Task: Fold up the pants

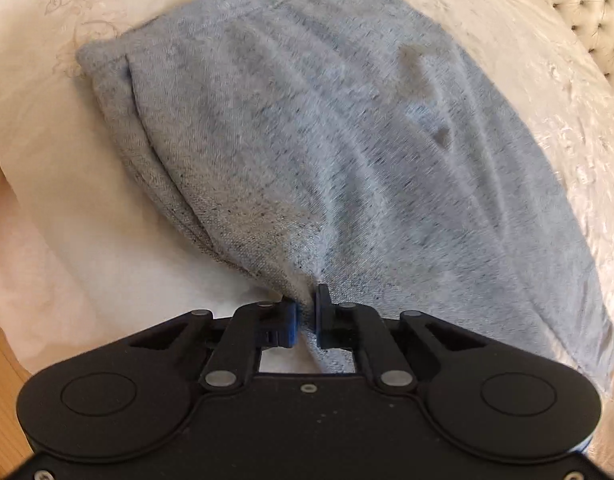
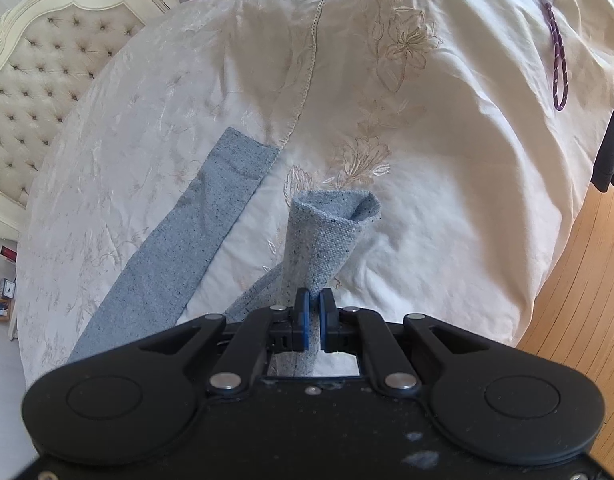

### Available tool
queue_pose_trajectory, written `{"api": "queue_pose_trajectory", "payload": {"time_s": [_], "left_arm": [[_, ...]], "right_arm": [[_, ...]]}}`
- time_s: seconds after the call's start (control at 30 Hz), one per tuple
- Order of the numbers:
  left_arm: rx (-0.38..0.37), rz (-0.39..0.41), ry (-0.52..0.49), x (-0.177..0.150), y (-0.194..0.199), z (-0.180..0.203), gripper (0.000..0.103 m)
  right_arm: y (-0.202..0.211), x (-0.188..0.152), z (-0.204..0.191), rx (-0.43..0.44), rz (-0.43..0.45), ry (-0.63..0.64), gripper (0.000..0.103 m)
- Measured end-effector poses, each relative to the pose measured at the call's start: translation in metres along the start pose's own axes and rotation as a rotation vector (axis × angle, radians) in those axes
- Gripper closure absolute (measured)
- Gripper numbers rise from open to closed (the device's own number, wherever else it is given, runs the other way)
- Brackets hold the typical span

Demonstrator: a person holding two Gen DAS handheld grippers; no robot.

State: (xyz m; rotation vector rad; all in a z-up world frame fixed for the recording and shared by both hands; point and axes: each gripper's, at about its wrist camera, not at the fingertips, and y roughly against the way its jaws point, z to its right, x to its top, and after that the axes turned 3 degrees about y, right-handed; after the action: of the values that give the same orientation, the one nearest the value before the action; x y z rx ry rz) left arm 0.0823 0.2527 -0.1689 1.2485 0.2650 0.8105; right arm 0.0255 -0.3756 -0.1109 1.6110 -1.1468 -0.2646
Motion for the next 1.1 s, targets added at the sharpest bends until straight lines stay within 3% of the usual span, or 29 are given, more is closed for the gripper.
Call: {"api": "queue_pose_trajectory", "payload": {"time_s": [0.2,0.37,0.67,0.87,1.1], "left_arm": [[-0.005,0.098,-0.128,0.007,0.052,0.022,0.097],[0.011,0.137,-0.133,0.009,0.077,0.022,0.097],[0.037,0.131,-0.109,0.02,0.089,0.036,0.097],[0.018,0.136,-0.142,0.054,0.086,0.072,0.097],[0.009,0.117,-0.162,0.101,0.055,0.118,0.097]], "right_arm": [[0.014,0.01,-0.001,0.056,0.033,-0.005,0.097],[0.03,0.013,0.001,0.104,0.052,-0.003,0.097],[0.025,0.025,0.0,0.133,0.054,-0.006,0.097],[0.007,0.048,-0.022,0.131,0.079,-0.004,0.097],[-0.03,0.084,-0.062,0.114,0.116,-0.023,0.097]]}}
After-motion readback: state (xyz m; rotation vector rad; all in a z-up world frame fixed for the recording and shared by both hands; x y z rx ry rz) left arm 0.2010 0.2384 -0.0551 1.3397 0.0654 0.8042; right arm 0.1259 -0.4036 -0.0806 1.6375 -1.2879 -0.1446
